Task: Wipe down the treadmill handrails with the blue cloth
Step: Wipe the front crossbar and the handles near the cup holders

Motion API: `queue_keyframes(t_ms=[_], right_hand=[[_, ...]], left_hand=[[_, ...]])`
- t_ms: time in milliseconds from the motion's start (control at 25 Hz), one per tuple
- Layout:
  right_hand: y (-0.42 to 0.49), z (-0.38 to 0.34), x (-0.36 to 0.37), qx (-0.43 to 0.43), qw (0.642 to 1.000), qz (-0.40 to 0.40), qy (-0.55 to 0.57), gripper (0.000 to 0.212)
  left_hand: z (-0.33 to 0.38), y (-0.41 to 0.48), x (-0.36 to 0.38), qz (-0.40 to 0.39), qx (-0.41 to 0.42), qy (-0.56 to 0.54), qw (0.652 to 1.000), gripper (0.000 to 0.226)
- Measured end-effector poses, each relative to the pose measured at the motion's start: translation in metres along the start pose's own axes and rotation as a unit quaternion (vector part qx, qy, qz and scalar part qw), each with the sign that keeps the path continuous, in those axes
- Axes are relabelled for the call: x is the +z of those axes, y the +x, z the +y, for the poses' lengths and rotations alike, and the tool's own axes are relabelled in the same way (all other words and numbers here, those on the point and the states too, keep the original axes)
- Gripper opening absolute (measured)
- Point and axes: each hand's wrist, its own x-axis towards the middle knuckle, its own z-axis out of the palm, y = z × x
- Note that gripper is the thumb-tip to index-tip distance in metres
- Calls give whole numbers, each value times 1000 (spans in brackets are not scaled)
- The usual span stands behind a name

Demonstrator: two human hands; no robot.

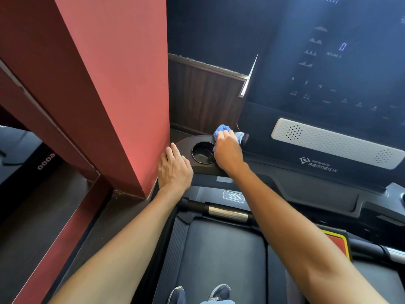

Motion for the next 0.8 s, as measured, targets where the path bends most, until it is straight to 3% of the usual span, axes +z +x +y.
queue_keyframes(t_ms=[120, 200, 360, 560, 800], right_hand=[[-1, -39, 5, -154, 985, -62, 42, 44], [4, -39, 3, -196, 977, -73, 27, 44], [-5, 2, -7, -55, 998, -11, -28, 35], [-27, -15, -6, -74, 993, -49, 78, 62], [-91, -5, -27, -41, 992, -61, 104, 50]], left_hand=[[1, 1, 0, -6, 1, 12, 1000, 60], [0, 1, -1, -20, 3, 28, 999, 64], [2, 2, 1, -35, 6, 60, 998, 71], [2, 1, 2, -42, 5, 66, 997, 67], [3, -2, 0, -25, 31, 32, 999, 61]])
